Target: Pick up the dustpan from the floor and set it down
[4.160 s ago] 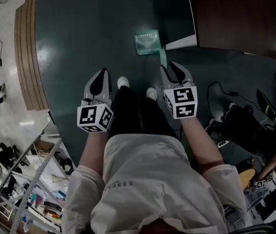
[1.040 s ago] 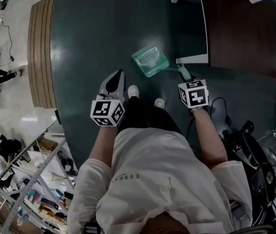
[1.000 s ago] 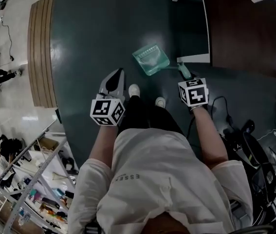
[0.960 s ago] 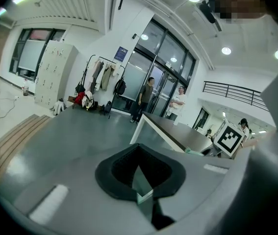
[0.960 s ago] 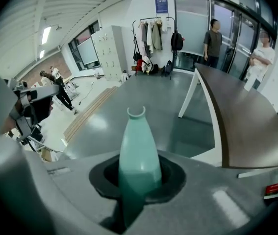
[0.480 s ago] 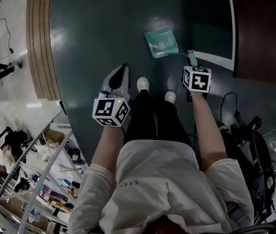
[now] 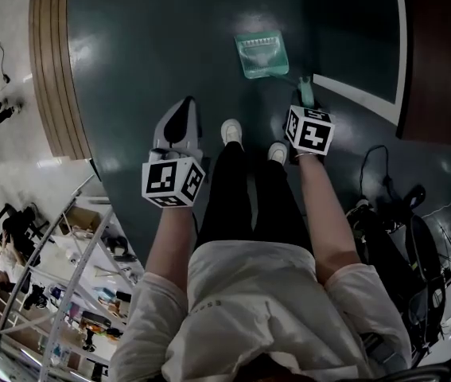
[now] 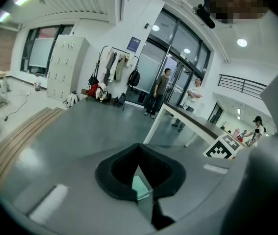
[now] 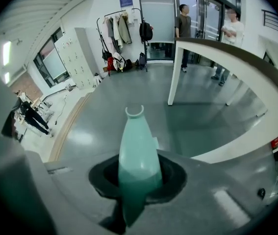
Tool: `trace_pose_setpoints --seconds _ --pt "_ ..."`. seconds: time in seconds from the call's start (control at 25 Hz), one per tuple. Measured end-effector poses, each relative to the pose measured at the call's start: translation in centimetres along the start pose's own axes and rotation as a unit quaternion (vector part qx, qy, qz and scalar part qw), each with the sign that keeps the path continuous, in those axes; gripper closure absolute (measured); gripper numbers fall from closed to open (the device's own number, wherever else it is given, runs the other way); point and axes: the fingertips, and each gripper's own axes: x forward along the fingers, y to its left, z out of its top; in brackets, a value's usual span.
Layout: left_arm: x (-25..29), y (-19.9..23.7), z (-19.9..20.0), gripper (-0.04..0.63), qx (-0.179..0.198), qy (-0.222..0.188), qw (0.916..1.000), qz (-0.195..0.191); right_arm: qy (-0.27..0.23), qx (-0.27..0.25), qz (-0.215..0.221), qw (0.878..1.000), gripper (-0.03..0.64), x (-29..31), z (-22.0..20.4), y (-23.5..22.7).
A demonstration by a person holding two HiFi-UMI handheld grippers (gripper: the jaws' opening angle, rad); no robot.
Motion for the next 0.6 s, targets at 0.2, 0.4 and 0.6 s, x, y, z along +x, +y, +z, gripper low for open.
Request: trace_pose_setpoints --seconds 0.2,0.4,0.6 --pt "-0.2 0.1 0.0 0.581 -0.002 0.002 1.0 -0.005 0.018 0.043 0.037 0.998 0.583 0.5 -1.8 1.5" --pt "-0.4 0.4 0.1 0.581 -0.005 0.007 0.9999 -0.009 0.034 0.042 0.065 0.996 0.474 0.4 -2.3 3.2" --pt "-0.5 -0.2 0.7 0.581 -0.009 0.006 0.9998 -0.016 0.015 0.052 0.072 0.996 0.311 -0.4 -0.8 3.8"
